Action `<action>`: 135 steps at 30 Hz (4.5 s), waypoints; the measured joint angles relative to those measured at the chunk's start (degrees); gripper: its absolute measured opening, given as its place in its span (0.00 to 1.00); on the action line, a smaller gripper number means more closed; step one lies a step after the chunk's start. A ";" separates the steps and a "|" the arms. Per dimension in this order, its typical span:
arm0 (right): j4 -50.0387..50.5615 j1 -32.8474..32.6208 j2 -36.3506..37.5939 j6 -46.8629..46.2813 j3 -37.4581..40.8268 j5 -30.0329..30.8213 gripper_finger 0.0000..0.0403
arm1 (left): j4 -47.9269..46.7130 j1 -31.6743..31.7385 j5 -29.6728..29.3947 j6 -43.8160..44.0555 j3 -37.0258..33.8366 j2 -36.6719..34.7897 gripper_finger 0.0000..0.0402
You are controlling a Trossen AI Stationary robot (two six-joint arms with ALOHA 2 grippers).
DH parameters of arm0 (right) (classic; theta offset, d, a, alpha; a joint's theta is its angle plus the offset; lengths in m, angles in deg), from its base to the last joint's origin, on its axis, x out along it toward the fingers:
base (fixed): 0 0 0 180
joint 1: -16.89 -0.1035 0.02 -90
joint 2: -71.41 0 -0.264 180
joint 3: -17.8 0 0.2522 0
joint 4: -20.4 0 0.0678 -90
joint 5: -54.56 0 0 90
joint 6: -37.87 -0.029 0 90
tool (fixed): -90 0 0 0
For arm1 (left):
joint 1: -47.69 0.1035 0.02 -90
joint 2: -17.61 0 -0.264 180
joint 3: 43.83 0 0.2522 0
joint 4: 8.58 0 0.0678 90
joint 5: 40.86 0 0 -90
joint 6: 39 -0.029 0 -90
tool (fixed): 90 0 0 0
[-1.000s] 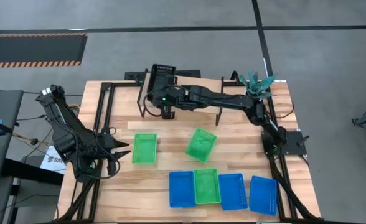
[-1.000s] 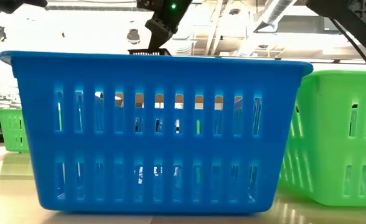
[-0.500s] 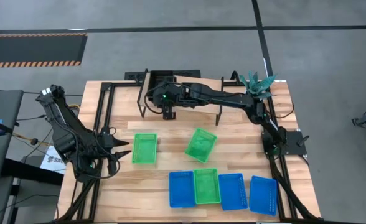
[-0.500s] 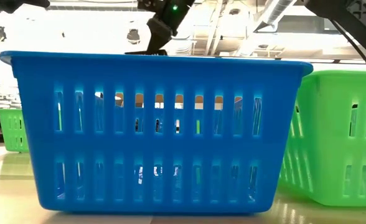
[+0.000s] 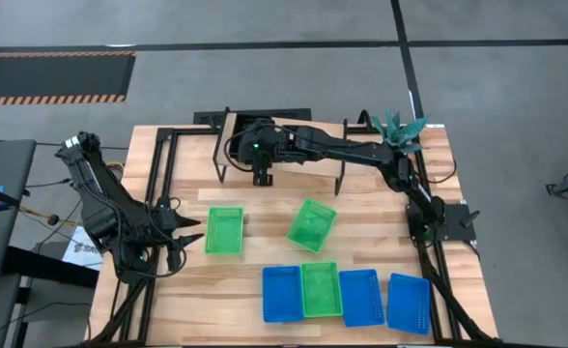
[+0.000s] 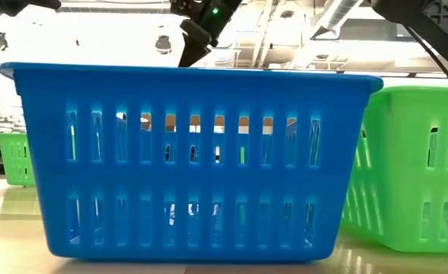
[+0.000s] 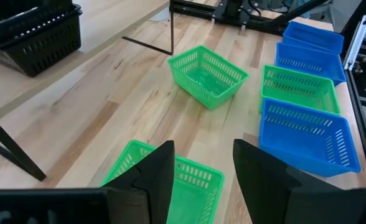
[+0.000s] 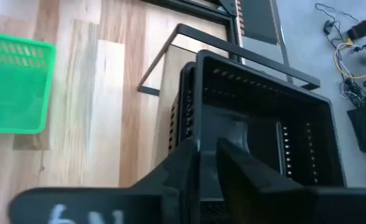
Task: Stack baskets on shelf by color
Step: Stack the top black bin on the black bin on the shelf, then put the top right green bin on the shelf
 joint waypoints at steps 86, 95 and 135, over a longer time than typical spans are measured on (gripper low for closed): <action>12.79 -27.70 7.44 -58.51 35.23 4.80 0.52 | 19.07 3.32 1.36 7.52 -1.42 9.90 0.38; 12.73 -26.54 7.43 -58.49 35.23 3.67 0.52 | 19.06 3.32 2.48 6.01 -1.42 9.90 0.38; 8.46 -23.28 7.65 -59.92 40.02 -2.94 0.05 | 19.02 3.30 7.08 -1.29 -1.42 9.90 0.38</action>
